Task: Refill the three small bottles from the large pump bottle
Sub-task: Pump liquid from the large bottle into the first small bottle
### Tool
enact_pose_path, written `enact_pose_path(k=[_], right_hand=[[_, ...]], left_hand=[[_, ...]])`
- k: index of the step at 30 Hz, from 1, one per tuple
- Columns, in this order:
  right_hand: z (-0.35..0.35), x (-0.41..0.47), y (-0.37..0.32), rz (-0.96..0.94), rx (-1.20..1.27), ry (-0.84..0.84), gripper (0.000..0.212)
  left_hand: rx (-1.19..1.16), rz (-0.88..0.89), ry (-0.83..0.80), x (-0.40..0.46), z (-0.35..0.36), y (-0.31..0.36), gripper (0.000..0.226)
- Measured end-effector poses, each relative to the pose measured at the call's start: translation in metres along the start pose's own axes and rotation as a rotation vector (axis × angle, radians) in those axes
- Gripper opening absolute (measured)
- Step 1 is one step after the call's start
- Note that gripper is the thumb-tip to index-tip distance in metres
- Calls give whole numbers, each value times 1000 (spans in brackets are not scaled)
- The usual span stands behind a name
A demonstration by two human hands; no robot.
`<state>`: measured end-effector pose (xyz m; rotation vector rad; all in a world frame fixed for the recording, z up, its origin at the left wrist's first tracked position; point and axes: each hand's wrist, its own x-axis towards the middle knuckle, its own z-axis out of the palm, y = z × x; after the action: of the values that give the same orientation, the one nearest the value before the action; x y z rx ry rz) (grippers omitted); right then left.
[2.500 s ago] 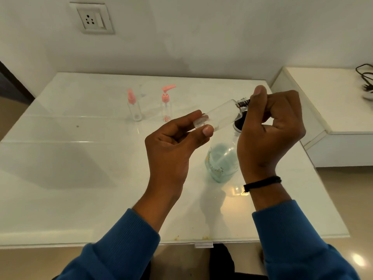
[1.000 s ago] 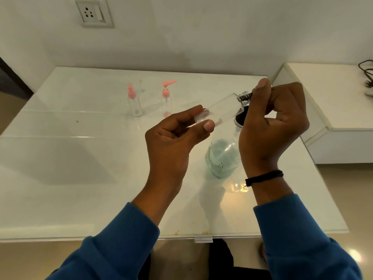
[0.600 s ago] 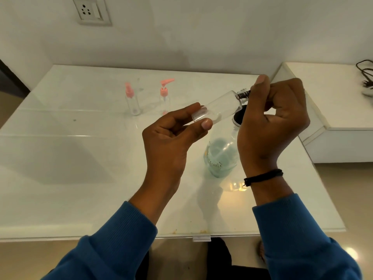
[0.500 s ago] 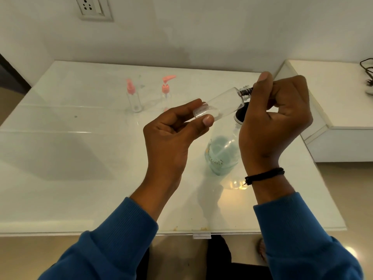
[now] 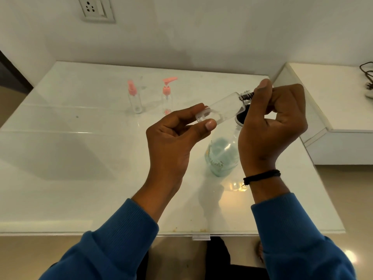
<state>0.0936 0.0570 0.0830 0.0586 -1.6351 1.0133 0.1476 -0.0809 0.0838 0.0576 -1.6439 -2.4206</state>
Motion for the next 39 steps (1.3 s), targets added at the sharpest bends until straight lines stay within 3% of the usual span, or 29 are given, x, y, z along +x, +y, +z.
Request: enact_pose_path(k=[39], right_hand=[[1,6,-5,-17,-69,6,38]], left_hand=[[32,31,-12,1,-1,-1,34]])
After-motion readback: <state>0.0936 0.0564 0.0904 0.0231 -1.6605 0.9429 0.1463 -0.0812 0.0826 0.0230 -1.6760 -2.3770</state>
